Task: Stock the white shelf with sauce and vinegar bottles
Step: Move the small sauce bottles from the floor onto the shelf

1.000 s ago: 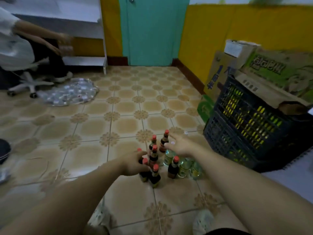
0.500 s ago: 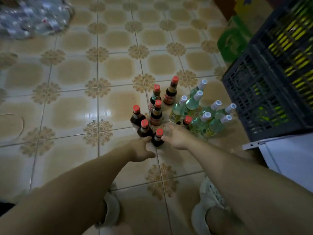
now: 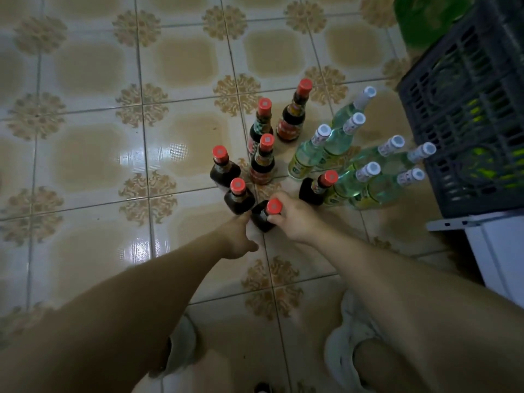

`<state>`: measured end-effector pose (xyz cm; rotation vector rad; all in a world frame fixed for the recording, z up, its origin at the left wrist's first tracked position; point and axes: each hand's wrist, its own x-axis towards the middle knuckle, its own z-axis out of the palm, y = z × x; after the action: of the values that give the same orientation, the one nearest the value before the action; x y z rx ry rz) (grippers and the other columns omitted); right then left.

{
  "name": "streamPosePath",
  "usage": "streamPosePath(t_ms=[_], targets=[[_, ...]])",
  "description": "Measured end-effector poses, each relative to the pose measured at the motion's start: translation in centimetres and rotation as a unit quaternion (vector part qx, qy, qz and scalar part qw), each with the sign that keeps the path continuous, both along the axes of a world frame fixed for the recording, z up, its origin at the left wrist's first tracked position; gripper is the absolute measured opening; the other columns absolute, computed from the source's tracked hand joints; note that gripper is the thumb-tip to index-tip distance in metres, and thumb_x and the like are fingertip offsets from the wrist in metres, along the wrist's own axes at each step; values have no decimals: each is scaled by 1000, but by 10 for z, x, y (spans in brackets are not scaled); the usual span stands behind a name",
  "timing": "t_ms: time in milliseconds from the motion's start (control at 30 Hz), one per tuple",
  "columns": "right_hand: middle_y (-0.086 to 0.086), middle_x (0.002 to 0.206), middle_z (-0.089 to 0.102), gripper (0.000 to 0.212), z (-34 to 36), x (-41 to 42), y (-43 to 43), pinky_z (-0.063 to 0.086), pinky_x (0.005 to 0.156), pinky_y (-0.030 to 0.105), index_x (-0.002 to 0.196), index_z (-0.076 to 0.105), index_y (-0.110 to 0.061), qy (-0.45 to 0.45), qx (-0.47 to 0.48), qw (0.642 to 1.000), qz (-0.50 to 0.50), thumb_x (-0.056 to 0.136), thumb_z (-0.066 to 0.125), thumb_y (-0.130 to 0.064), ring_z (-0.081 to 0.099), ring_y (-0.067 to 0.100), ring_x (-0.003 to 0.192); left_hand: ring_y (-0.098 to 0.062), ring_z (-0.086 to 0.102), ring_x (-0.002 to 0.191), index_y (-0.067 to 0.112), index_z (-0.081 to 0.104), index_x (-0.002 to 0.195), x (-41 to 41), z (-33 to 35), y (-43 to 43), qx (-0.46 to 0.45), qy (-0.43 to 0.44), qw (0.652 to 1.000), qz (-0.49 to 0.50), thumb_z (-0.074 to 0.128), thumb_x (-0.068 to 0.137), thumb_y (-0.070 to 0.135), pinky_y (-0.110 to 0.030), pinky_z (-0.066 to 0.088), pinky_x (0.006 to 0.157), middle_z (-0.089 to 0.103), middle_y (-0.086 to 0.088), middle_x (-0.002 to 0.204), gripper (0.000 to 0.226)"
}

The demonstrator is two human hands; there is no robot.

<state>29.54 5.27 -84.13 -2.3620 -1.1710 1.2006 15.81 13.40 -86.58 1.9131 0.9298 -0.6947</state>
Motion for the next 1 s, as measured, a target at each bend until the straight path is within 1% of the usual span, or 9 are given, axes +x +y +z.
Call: streamPosePath(t_ms=[133, 267, 367, 467, 533, 600, 767, 900, 1000], targets=[[4, 108, 58, 29, 53, -2, -18, 46, 85, 38, 119, 48, -17, 23, 46, 998, -21, 95, 59, -30, 56, 24, 101, -28, 28, 141, 18, 0, 153, -7, 28, -6, 10, -19, 1000, -2, 68, 86, 24, -32, 31, 108, 14, -8, 159, 96], [-7, 94, 56, 16, 134, -10, -37, 41, 71, 24, 104, 50, -23, 34, 125, 991, -27, 94, 61, -28, 53, 10, 88, -27, 26, 142, 19, -3, 153, -17, 80, -22, 23, -76, 997, 3, 72, 83, 26, -33, 31, 110, 13, -7, 160, 103], [-13, 94, 57, 12, 210, -21, -53, 44, 73, 20, 102, 53, -26, 29, 195, 979, -45, 93, 61, -28, 55, 7, 89, -25, 27, 142, 28, -10, 151, -29, 131, -38, 4, -163, 986, 36, 77, 78, 24, -37, 34, 110, 17, -3, 158, 113], [-17, 94, 57, 10, 292, -31, -67, 44, 75, 19, 98, 53, -35, -6, 259, 964, -55, 93, 61, -32, 54, -1, 88, -14, 33, 136, 36, -12, 150, -42, 196, -57, -31, -286, 953, 93, 80, 74, 18, -33, 42, 105, 34, 6, 145, 120], [-13, 93, 61, 8, 344, -38, -75, 50, 81, 30, 93, 55, -35, -37, 323, 943, -76, 91, 63, -37, 59, 9, 89, -8, 39, 130, 35, -8, 150, -47, 243, -72, -37, -369, 920, 129, 80, 75, 13, -15, 47, 93, 38, 10, 139, 118], [-10, 93, 63, 7, 392, -48, -84, 53, 86, 39, 92, 56, -33, -44, 393, 912, -108, 92, 62, -37, 62, 15, 92, -7, 50, 122, 38, 4, 148, -50, 288, -86, -18, -441, 885, 150, 80, 74, 10, -18, 50, 90, 46, 9, 137, 110], [3, 104, 62, 18, 488, -75, -119, 55, 89, 46, 107, 52, -28, -24, 515, 844, -148, 95, 56, -40, 64, 23, 99, -2, 67, 82, 39, 22, 131, -61, 397, -117, -31, -547, 824, 148, 74, 74, -2, -21, 55, 70, 61, -3, 107, 87], [6, 114, 63, 59, 520, -85, -163, 55, 84, 44, 138, 31, -40, -3, 451, 889, -76, 91, 65, -28, 66, 24, 101, -21, 69, 92, 24, 34, 137, -73, 455, -145, -157, -585, 787, 116, 68, 76, -6, -34, 57, 74, 62, -12, 114, 77], [8, 115, 66, 66, 536, -99, -193, 57, 78, 43, 146, 25, -38, -15, 469, 878, -92, 93, 63, -25, 68, 26, 98, -27, 67, 95, 24, 46, 131, -79, 485, -168, -213, -587, 775, 93, 67, 69, 8, -44, 57, 79, 63, -9, 115, 67]])
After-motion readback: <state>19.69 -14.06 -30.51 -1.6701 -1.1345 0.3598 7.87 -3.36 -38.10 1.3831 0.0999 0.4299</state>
